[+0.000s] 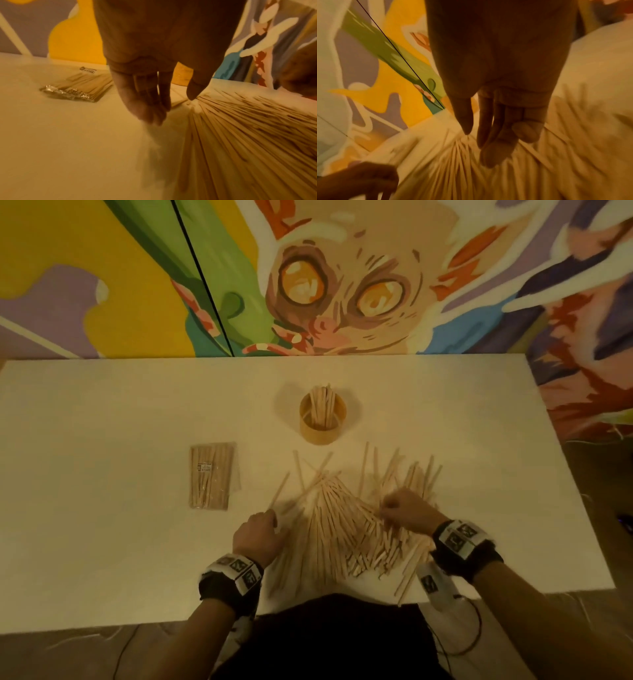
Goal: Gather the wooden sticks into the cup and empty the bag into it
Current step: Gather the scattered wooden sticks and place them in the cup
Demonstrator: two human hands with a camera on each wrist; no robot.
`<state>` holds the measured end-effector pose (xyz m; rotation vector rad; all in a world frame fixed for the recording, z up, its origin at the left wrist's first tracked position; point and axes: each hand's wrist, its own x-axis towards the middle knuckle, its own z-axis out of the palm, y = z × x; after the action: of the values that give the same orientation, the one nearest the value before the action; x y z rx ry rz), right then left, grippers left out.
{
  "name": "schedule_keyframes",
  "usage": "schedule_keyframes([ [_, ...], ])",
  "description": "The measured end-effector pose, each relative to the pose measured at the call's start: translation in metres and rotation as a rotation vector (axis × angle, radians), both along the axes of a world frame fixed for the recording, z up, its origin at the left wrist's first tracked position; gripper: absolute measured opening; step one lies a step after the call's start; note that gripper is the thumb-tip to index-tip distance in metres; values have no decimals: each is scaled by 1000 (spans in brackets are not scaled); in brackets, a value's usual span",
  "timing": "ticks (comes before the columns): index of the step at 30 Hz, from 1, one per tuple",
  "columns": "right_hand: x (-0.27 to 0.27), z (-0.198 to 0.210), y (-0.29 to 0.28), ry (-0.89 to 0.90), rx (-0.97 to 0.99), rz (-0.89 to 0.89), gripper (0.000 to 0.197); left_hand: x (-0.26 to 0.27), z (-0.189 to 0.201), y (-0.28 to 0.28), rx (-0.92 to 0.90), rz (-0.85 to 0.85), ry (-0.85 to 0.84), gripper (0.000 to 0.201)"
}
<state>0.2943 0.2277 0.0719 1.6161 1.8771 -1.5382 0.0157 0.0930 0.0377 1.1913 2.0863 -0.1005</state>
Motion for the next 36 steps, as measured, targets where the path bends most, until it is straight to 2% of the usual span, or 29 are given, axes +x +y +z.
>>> schedule_keyframes([
  [4, 33, -21, -54, -90, -218, 7, 29, 27, 3, -13, -94, -56, 29, 59],
  [11, 42, -28, -92, -83, -236, 5, 36, 74, -1, 7, -7, -138, -35, 80],
  [15, 40, -28, -99, -79, -230, 1, 37, 92, -8, 14, 5, -171, 7, 92],
  [19, 51, -29, -102, -150, -218, 23, 29, 93, -7, 15, 1, -164, -16, 73],
  [22, 60, -34, -102, -173, -160, 13, 24, 93, -6, 14, 26, -163, -42, 70],
  [27, 63, -43, -94, -90, -90, -88, 22, 91, -6, 16, -1, -158, -37, 59],
  [31, 57, -57, -75, -86, 97, -161, 35, 87, -7, 23, -23, -139, -29, 45],
  [36, 50, -58, -59, -33, 139, -262, 24, 83, -8, 27, -27, -115, -27, 35],
])
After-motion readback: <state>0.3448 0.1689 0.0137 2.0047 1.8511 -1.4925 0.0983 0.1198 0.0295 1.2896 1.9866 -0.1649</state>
